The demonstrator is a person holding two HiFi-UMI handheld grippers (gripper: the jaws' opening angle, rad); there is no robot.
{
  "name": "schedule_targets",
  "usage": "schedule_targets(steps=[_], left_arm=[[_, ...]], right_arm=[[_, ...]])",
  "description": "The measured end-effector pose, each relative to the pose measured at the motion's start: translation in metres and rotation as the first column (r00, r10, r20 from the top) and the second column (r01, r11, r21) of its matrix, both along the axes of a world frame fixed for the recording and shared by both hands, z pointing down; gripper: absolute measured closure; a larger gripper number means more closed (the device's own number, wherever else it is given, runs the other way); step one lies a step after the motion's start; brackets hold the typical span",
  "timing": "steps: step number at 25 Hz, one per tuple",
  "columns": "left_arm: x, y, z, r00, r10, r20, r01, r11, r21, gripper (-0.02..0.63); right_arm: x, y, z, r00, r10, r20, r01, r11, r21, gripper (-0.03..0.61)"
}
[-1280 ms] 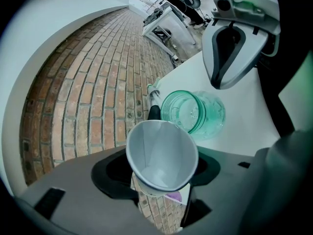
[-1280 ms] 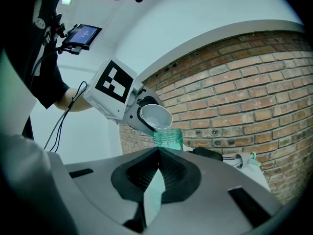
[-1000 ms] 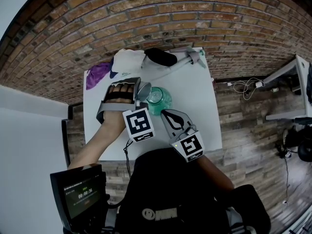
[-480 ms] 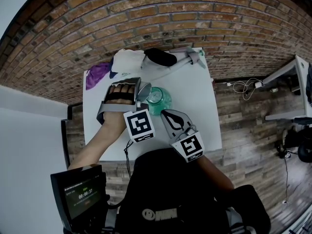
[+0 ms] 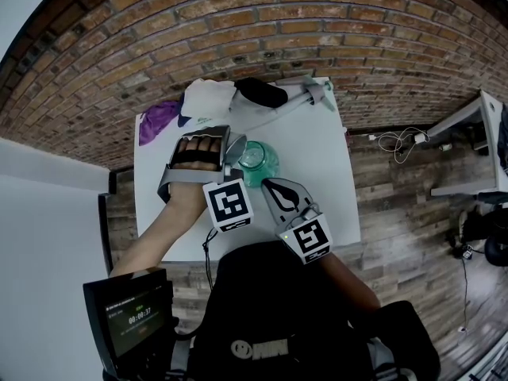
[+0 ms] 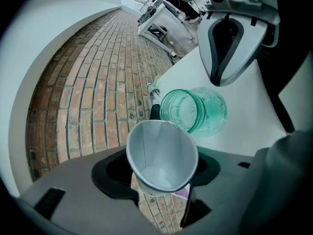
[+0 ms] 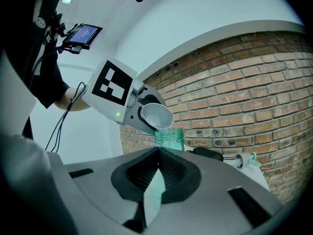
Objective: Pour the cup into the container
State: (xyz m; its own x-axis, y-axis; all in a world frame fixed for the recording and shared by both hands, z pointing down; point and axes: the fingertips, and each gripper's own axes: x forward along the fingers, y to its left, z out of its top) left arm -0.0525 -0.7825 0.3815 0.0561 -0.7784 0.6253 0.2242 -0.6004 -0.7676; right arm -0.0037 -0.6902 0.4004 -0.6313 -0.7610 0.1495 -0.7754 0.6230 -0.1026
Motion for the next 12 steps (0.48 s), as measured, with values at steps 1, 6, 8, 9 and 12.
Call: schedule_targets(steps=[1, 6, 8, 9, 12], left_arm=[[-0.0002, 0.0001, -0.0001, 1.000, 0.002, 0.005, -0.002, 1.000, 0.004, 0.324], [-0.0004, 0.0003, -0.0002, 1.000, 0.007, 0.019, -0.008, 1.000, 0.019, 0.325], [0.0001, 0.0001, -0.0008, 1.000, 0.013, 0.025, -0.014, 1.000, 0.027, 0.325], [0.0002, 0.0001, -0.0011, 0.999, 0.016, 0.030, -0.017, 0.999, 0.032, 0.325], [-0.0001, 0.0001, -0.0006, 0.999, 0.020, 0.042, -0.021, 0.999, 0.038, 0.325]], right_arm=[[0.0002, -0.0001, 0.0001, 1.000, 0.001, 0.000, -0.001, 1.000, 0.000, 0.575], [0.0000, -0.0006, 0.0001, 1.000, 0.002, -0.002, -0.002, 1.000, 0.003, 0.575], [-0.0004, -0.0006, -0.0003, 1.000, 0.001, -0.002, -0.001, 1.000, 0.003, 0.575], [-0.0005, -0.0005, -0.0003, 1.000, 0.002, -0.002, -0.002, 1.000, 0.003, 0.575], [-0.0006, -0.0004, -0.0001, 1.000, 0.002, -0.002, -0.002, 1.000, 0.002, 0.575]])
